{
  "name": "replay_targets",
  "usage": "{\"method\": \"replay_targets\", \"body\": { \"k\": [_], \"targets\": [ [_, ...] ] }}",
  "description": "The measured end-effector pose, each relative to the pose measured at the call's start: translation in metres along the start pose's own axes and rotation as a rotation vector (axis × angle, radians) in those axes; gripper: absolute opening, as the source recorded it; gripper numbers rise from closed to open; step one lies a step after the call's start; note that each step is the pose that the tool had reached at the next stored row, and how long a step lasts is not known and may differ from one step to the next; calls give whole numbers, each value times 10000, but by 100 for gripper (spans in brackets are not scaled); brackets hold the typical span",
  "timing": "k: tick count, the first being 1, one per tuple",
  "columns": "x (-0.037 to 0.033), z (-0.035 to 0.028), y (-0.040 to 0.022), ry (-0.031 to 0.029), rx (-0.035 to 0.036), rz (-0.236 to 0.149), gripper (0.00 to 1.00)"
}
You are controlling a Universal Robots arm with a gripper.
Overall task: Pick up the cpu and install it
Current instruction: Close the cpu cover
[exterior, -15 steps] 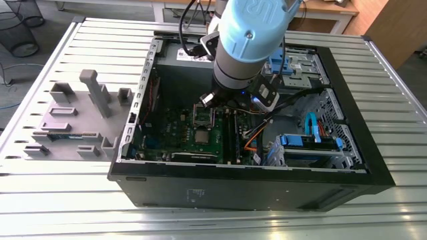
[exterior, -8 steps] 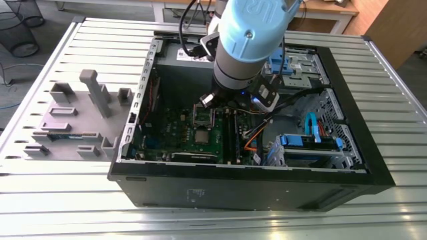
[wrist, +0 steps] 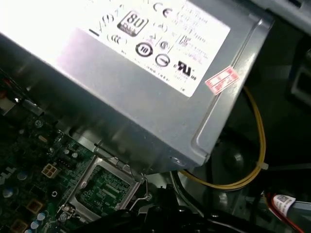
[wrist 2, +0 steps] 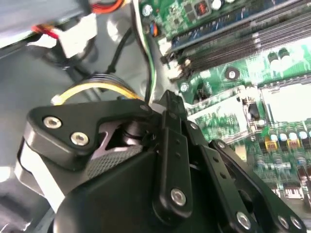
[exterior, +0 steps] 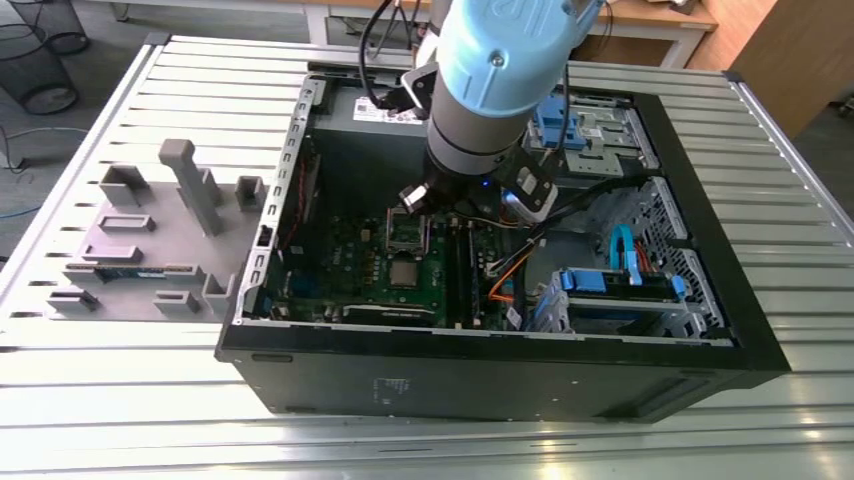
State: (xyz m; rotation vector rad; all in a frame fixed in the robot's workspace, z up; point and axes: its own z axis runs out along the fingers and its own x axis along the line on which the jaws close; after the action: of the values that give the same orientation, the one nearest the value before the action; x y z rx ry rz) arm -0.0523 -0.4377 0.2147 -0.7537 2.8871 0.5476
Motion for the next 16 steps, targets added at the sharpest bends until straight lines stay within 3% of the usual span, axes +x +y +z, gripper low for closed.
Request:
{"method": "replay_targets", "body": {
  "k": [1, 3, 16],
  "targets": [
    [-8, -40, 14, 0, 0, 0, 11],
    [-13, -61, 21, 0, 0, 0, 11],
    [-13, -62, 21, -1, -1, 0, 11]
  ]
}}
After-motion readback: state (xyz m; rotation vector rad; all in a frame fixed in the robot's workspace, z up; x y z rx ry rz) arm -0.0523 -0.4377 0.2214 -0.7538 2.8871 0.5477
